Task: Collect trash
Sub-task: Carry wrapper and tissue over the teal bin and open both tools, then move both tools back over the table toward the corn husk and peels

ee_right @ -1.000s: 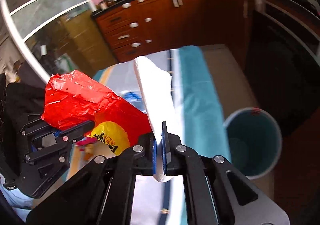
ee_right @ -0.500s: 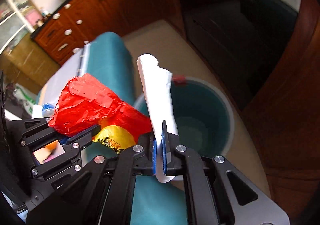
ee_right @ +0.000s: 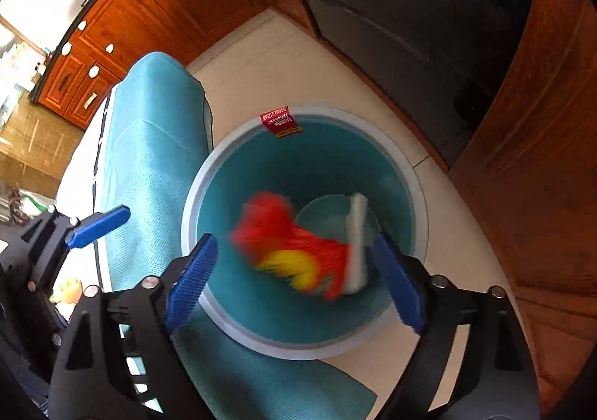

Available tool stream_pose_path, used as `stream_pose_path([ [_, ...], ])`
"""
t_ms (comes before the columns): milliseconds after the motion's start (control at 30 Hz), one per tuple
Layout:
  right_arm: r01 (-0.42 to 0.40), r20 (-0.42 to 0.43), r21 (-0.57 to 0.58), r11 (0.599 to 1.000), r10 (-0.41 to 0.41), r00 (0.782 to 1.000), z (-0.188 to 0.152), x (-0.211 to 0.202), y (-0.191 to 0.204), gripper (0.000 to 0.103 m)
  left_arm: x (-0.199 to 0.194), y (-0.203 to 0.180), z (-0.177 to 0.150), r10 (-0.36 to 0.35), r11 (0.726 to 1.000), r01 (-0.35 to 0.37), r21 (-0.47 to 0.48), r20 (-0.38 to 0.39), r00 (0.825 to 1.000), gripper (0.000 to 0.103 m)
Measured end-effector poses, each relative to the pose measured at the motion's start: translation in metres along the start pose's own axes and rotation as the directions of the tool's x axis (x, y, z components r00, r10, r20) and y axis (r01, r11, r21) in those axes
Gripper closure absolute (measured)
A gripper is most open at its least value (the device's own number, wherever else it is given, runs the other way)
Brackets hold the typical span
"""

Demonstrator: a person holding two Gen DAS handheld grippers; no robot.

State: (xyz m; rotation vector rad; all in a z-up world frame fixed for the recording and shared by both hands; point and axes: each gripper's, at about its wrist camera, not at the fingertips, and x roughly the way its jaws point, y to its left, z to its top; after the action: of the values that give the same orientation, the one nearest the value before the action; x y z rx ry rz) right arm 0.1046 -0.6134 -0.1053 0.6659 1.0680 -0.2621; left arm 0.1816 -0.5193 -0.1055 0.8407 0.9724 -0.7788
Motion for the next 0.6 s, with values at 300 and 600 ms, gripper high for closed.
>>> stream_pose_path([
  [300, 0.043, -0.045, 0.002, 0.999, -0.043, 0.998, -0.008, -0.003, -0.003, 0.017, -0.011, 0.014, -0.011, -0.017, 0.998, 0.017, -0.060, 0.008, 1.000, 0.015],
  [600, 0.057, -0.035, -0.036, 0.998, -0.059, 0.998, -0.024, -0.025, 0.021, 0.017, -0.059, 0.025, -0.031, -0.046, 0.990, 0.056, -0.127, 0.080, 0.996, 0.009],
])
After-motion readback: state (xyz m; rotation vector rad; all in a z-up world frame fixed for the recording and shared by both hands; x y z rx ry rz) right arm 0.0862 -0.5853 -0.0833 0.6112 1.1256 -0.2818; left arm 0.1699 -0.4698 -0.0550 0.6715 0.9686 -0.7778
